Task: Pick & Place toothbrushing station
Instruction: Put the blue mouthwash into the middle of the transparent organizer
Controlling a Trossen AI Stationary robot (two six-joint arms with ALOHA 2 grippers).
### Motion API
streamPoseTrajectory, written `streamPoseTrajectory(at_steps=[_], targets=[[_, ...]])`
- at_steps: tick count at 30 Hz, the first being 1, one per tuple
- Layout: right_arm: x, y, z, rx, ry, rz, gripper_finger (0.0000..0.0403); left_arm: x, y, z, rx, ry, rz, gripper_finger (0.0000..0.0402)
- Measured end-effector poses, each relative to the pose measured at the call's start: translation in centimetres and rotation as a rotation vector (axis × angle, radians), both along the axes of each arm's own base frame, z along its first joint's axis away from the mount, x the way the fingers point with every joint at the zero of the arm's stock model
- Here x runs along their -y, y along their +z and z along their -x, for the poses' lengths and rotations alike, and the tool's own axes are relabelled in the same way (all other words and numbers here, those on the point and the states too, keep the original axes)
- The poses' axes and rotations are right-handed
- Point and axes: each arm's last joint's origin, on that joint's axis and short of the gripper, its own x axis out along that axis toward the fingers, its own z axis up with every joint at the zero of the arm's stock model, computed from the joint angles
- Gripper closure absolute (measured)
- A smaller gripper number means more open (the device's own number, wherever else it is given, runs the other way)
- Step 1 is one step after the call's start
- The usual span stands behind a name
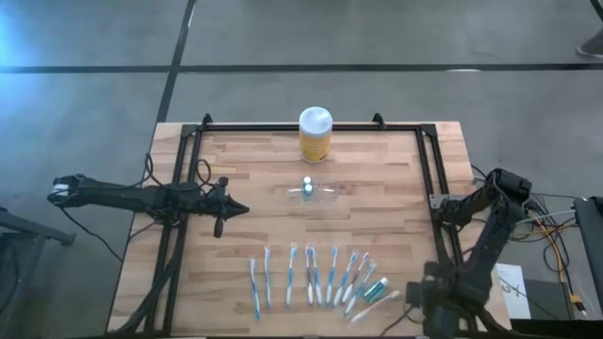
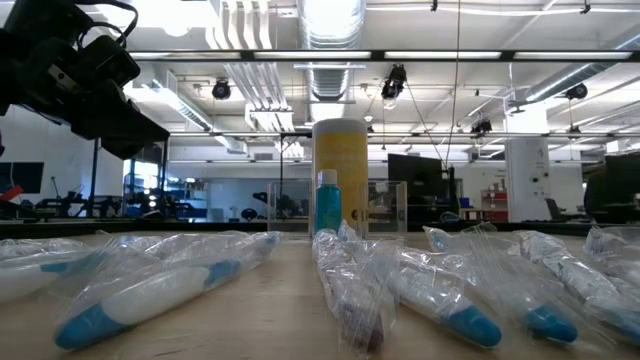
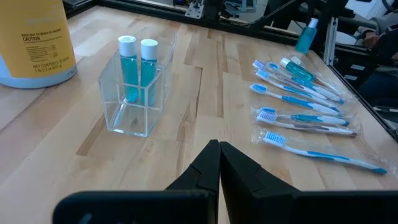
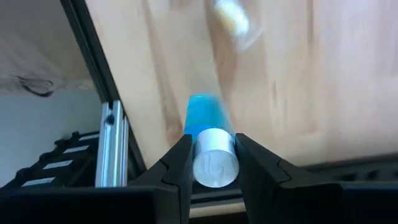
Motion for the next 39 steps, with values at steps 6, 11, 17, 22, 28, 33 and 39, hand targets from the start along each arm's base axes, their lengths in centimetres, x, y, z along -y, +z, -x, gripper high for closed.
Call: streamPoseTrajectory(at_steps=[6,11,17,22,28,33,39], targets=[[4.0,3.0,-3.0,0.051,0.070,0.026,0.0314,0.0,0.0,0.0,0.000,0.000,0.000,0.0390],[8.1,5.8,-6.2,0.092,0.139,0.080,0.0314,0.0,0.0,0.0,0.000,0.000,-0.002,0.0390],[13.5,8.9,-10.1,0.190,0.209,0.121,0.0314,0.0,0.0,0.0,0.000,0.000,-0.003,0.0390],[18.2,11.6,-12.1,0.297,0.253,0.214,0.0314,0.0,0.0,0.0,0.000,-0.003,-0.010,0.0390],[23.7,14.2,-14.5,0.369,0.264,0.314,0.0314,0.0,0.0,0.0,-0.001,-0.008,-0.034,0.0390],[27.1,14.5,-18.2,0.362,0.360,0.331,0.0314,0.0,0.0,0.0,-0.003,-0.007,-0.046,0.0390],[29.0,13.1,-21.8,0.240,0.585,0.323,0.0314,0.0,0.0,0.0,-0.005,-0.015,-0.078,0.0390]])
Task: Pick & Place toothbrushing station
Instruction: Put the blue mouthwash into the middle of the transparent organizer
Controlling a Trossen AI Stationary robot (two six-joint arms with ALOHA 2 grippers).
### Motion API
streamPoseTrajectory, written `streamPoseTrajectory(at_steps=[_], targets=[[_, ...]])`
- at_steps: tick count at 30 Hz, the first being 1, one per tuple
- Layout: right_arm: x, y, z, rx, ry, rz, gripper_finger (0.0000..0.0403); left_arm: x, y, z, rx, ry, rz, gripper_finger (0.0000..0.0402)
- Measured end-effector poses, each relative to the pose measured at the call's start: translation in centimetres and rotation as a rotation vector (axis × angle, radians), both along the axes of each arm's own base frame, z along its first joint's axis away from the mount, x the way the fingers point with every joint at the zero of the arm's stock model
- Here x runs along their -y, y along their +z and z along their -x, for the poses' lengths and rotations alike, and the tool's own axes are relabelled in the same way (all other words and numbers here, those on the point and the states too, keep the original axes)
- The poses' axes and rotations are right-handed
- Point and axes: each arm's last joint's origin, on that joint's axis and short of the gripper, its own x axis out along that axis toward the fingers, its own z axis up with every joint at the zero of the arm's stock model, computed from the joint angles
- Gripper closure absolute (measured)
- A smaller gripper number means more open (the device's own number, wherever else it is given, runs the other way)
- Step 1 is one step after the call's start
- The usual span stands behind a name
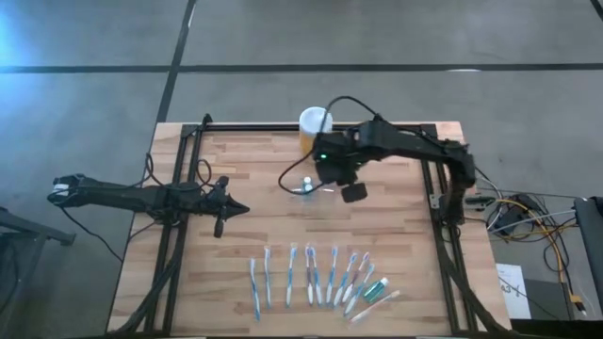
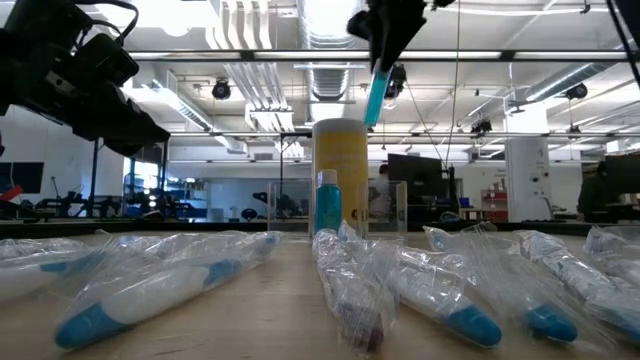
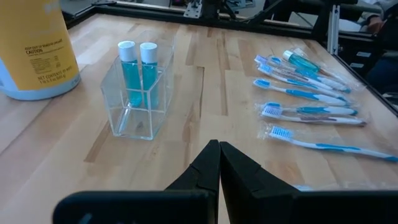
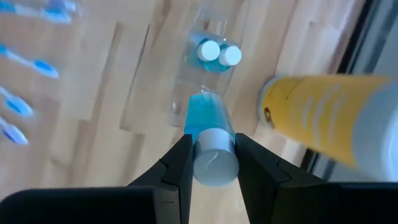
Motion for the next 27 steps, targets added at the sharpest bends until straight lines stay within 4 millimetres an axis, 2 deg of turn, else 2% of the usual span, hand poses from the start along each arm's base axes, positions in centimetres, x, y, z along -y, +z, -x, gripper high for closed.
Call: streamPoseTrajectory(at_steps=[7,15,20,27], targets=[[0.4,-1.3,-2.7,-0.060,0.145,0.033,0.0314,0.0,0.0,0.0,0.000,-0.007,-0.029,0.0390],[1.1,-3.7,-5.2,-0.119,0.242,0.054,0.0314,0.0,0.0,0.0,0.000,-0.006,-0.030,0.0390],[1.5,-5.2,-5.6,-0.174,0.254,0.044,0.0314,0.0,0.0,0.0,0.000,-0.006,-0.026,0.0390],[1.7,-6.1,-5.9,-0.170,0.252,0.047,0.0314,0.0,0.0,0.0,0.000,-0.005,-0.026,0.0390]])
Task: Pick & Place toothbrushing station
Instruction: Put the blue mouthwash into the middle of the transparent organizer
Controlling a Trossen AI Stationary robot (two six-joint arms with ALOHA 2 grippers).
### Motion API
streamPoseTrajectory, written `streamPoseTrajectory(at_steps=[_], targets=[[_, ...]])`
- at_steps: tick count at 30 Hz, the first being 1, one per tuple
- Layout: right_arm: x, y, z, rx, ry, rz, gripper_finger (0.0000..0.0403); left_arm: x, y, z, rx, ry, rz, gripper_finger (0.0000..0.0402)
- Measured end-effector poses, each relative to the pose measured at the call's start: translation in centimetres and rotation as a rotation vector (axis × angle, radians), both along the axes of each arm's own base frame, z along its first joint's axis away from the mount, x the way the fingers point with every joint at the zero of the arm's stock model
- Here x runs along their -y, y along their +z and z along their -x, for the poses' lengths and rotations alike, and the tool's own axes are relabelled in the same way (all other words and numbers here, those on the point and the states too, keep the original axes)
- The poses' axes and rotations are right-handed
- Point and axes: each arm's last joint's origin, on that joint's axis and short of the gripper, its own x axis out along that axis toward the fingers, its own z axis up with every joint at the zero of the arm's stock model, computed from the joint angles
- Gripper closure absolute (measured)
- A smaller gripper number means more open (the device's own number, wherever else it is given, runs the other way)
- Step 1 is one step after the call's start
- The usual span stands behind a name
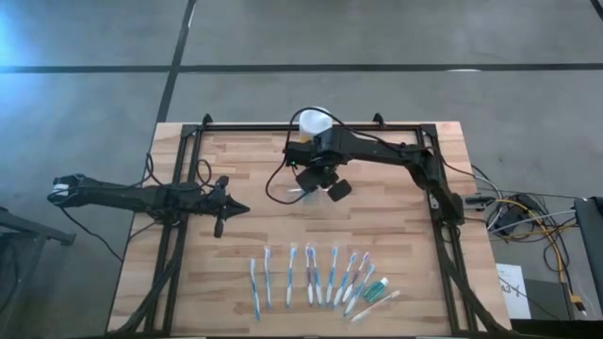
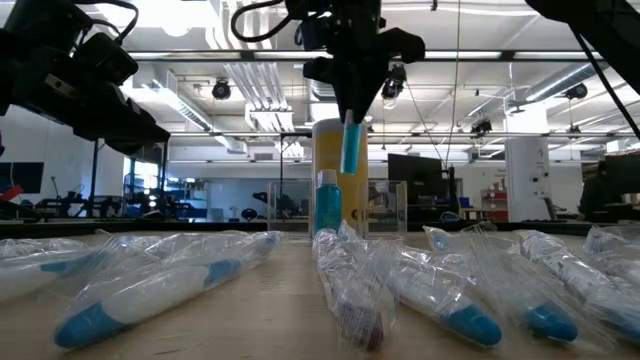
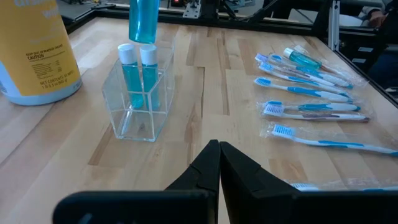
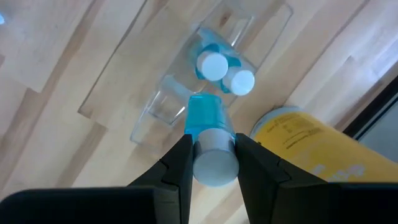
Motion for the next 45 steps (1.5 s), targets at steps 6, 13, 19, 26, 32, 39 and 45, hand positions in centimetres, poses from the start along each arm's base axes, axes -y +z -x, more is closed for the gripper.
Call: streamPoseTrajectory(at_steps=[6,13,19,26,32,39,45], targets=[[0.0,-1.2,-0.3,-0.004,0.013,0.001,0.0314,0.0,0.0,0.0,0.000,0.002,0.006,0.0390],[0.1,-2.6,-0.5,-0.014,0.022,0.001,0.0314,0.0,0.0,0.0,0.000,0.002,0.006,0.0390],[0.3,-4.4,-0.8,-0.024,0.039,0.003,0.0314,0.0,0.0,0.0,0.000,0.001,0.006,0.0390],[0.6,-5.8,-0.9,-0.023,0.035,0.003,0.0311,0.0,0.0,0.0,0.000,0.001,0.006,0.0390],[0.7,-7.3,-0.8,-0.038,0.044,0.001,0.0309,0.0,0.0,0.0,0.000,0.001,0.005,0.0390],[0.7,-8.4,-0.6,-0.051,0.054,0.000,0.0307,0.0,0.0,0.0,0.000,0.000,0.005,0.0390],[1.1,-8.2,-0.9,-0.020,0.042,0.001,0.0304,0.0,0.0,0.0,0.000,0.000,0.005,0.0390]])
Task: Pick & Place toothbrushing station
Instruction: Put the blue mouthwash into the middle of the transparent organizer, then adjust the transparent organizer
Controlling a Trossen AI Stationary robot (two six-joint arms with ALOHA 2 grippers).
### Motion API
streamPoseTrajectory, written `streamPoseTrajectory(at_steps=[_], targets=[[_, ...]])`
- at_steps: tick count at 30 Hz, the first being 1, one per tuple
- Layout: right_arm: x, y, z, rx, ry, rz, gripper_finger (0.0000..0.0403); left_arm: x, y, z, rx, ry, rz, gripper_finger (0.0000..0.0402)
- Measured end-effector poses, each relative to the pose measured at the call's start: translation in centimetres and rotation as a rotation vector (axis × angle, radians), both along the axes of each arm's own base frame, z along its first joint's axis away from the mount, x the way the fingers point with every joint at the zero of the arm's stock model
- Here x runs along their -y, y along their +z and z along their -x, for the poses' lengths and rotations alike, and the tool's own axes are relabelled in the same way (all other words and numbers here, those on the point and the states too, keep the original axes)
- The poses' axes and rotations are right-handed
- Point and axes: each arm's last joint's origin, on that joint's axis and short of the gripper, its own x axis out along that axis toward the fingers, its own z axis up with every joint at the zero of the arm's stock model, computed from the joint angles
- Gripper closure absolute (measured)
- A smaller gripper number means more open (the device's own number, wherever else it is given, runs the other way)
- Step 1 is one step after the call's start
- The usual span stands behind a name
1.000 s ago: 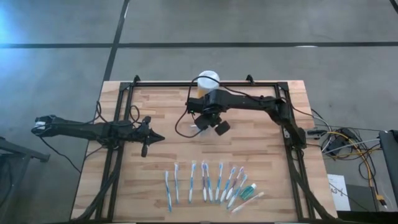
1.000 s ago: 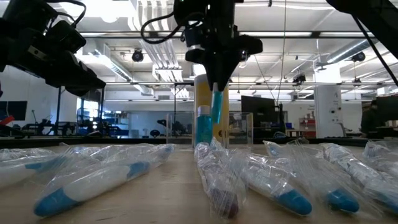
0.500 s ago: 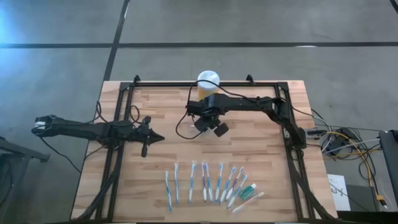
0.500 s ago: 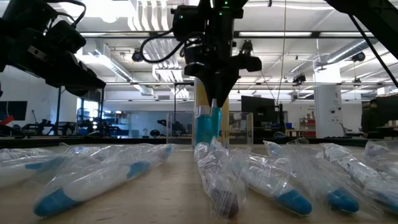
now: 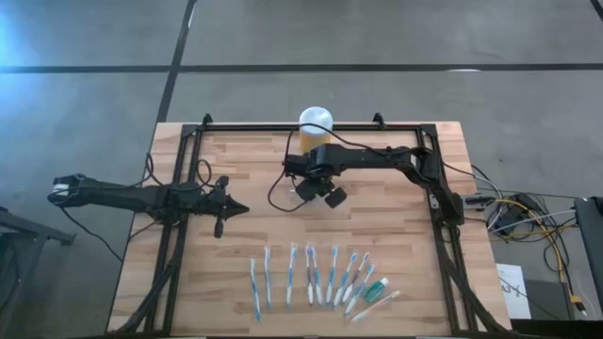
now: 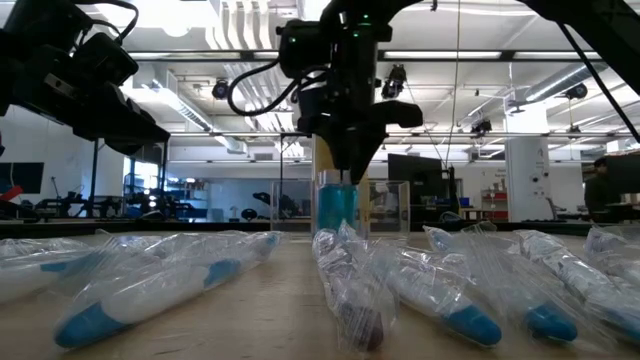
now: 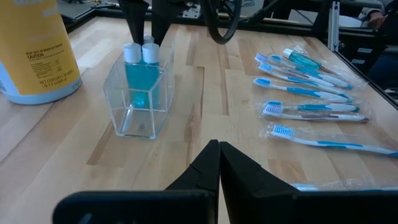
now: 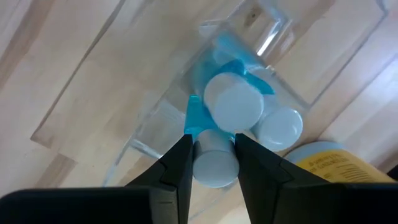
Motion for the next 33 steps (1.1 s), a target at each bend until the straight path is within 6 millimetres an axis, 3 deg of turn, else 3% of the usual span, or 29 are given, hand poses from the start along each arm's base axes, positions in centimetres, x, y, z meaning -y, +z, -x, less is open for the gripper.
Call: streamPoseTrajectory(at_steps=[13,18,22,28,33], targets=[[0.5,0.4,-0.3,0.042,-0.072,0.028,0.0248,0.0,0.0,0.0,0.000,0.001,0.001,0.0390],[0.6,1.8,-0.6,0.070,-0.093,0.060,0.0241,0.0,0.0,0.0,0.000,0.001,0.002,0.0390],[0.6,4.2,-0.4,0.082,-0.153,0.078,0.0239,0.0,0.0,0.0,-0.001,0.001,0.003,0.0390],[0.3,9.2,1.7,0.035,-0.319,0.069,0.0246,0.0,-0.1,0.0,-0.011,0.001,0.003,0.0390],[-0.4,14.7,4.4,0.236,-0.394,-0.075,0.0260,0.0,-0.2,0.0,-0.017,0.004,0.013,0.0390]])
